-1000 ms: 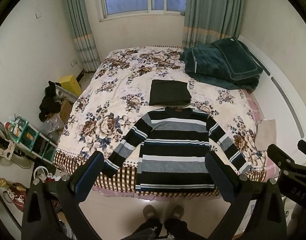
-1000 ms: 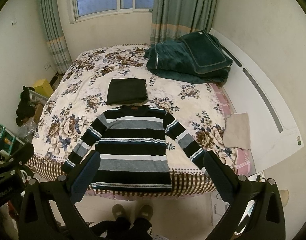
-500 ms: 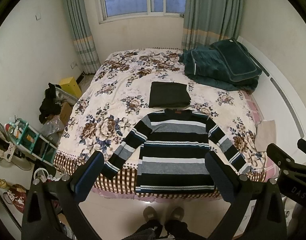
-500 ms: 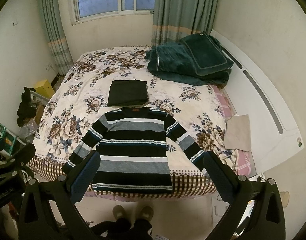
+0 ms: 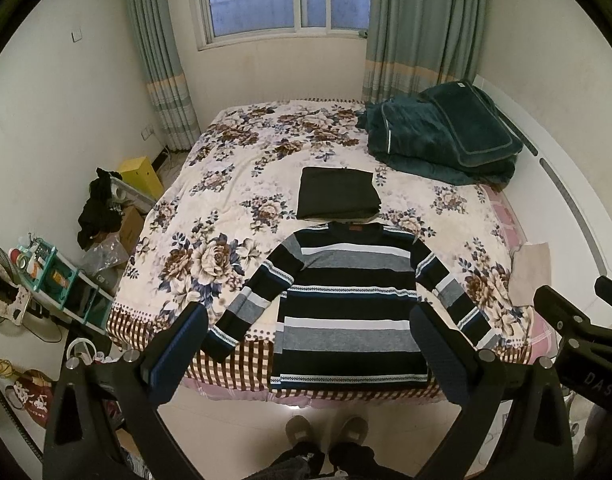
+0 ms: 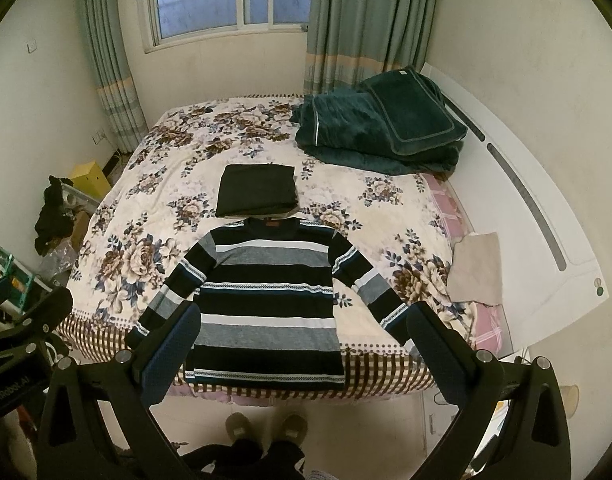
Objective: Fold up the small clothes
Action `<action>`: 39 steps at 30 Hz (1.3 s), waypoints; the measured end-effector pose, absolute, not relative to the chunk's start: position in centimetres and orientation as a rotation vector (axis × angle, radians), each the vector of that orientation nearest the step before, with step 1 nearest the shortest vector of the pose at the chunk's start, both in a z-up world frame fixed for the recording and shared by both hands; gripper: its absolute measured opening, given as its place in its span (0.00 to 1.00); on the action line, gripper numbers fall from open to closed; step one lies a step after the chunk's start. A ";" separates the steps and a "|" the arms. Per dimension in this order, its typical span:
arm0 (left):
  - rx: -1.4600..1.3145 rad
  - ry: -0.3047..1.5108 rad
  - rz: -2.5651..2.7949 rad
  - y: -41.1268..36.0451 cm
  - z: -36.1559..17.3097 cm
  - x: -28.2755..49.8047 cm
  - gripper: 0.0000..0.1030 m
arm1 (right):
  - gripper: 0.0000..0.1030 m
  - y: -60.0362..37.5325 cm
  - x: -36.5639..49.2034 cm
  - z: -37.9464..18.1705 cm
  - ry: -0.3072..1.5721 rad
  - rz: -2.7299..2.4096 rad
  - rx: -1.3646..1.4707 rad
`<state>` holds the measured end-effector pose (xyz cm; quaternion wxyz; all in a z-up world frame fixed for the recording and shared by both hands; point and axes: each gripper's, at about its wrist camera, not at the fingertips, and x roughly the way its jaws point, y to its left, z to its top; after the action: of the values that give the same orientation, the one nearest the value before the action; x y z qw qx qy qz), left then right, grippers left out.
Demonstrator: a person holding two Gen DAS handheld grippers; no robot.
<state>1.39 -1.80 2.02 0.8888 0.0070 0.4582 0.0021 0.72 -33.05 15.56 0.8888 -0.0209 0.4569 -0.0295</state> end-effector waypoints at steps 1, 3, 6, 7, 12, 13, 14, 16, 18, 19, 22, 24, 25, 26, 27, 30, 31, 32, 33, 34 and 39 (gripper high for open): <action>0.013 0.952 0.004 -1.8 2.1 1.4 1.00 | 1.00 -33.0 0.8 15.7 0.950 -0.061 -0.044; 0.016 0.950 0.004 -1.9 2.0 1.4 1.00 | 1.00 -33.0 0.7 15.6 0.948 -0.061 -0.043; 0.013 0.951 0.005 -2.2 3.2 3.3 1.00 | 1.00 -33.1 0.6 15.6 0.947 -0.060 -0.042; 0.014 0.951 0.003 -2.3 3.3 3.4 1.00 | 1.00 -33.0 0.7 15.6 0.946 -0.061 -0.042; 0.013 0.949 0.003 -2.4 3.4 3.7 1.00 | 1.00 -33.1 0.6 15.5 0.945 -0.060 -0.043; 0.014 0.948 0.004 -2.4 3.5 3.9 1.00 | 1.00 -33.1 0.5 15.5 0.944 -0.060 -0.042; 0.014 0.947 0.003 -2.4 3.4 3.7 1.00 | 1.00 -33.1 0.5 15.5 0.944 -0.060 -0.041; 0.013 0.946 0.003 -2.4 3.5 3.8 1.00 | 1.00 -32.9 0.8 15.9 0.942 -0.060 -0.042; 0.013 0.946 0.002 -2.4 3.4 3.6 1.00 | 1.00 -32.5 1.4 16.6 0.941 -0.060 -0.041; 0.012 0.946 0.001 -2.5 3.4 3.7 1.00 | 1.00 -32.3 1.8 17.0 0.941 -0.060 -0.040; 0.013 0.946 0.003 -2.5 3.5 4.1 1.00 | 1.00 -32.2 2.1 17.1 0.940 -0.063 -0.032; 0.026 0.918 0.035 -2.6 3.4 4.7 1.00 | 1.00 -32.2 3.2 17.2 0.943 -0.070 -0.006; 0.033 0.909 0.053 -2.7 3.1 5.4 1.00 | 1.00 -32.4 3.8 16.7 0.952 -0.075 0.017; 0.037 0.898 0.065 -2.7 2.5 6.3 1.00 | 1.00 -32.9 4.3 16.0 0.963 -0.074 0.046; 0.040 0.886 0.073 -2.7 1.9 7.2 1.00 | 1.00 -33.7 5.4 15.3 0.980 -0.081 0.087; 0.061 0.886 0.100 -2.9 -1.9 10.7 1.00 | 1.00 -37.8 6.8 10.3 1.019 -0.169 0.173; 0.080 0.898 0.115 -3.0 -4.0 11.8 1.00 | 1.00 -39.8 7.4 8.3 1.035 -0.224 0.205; 0.100 0.910 0.125 -3.2 -6.0 12.8 1.00 | 1.00 -41.6 8.0 6.6 1.051 -0.271 0.235; 0.118 0.924 0.129 -4.0 -7.8 14.5 1.00 | 1.00 -44.1 8.8 4.7 1.065 -0.322 0.277; 0.134 0.937 0.139 -4.3 -9.4 15.2 1.00 | 1.00 -46.4 9.1 2.7 1.076 -0.367 0.316; 0.185 1.072 0.195 -6.9 -18.4 19.7 1.00 | 1.00 -60.2 10.6 -10.2 1.187 -0.579 0.599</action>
<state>19.74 -6.95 -18.43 0.8512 0.0878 0.5091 0.0927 10.59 -60.22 -10.21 0.7484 0.2740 0.5429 -0.2647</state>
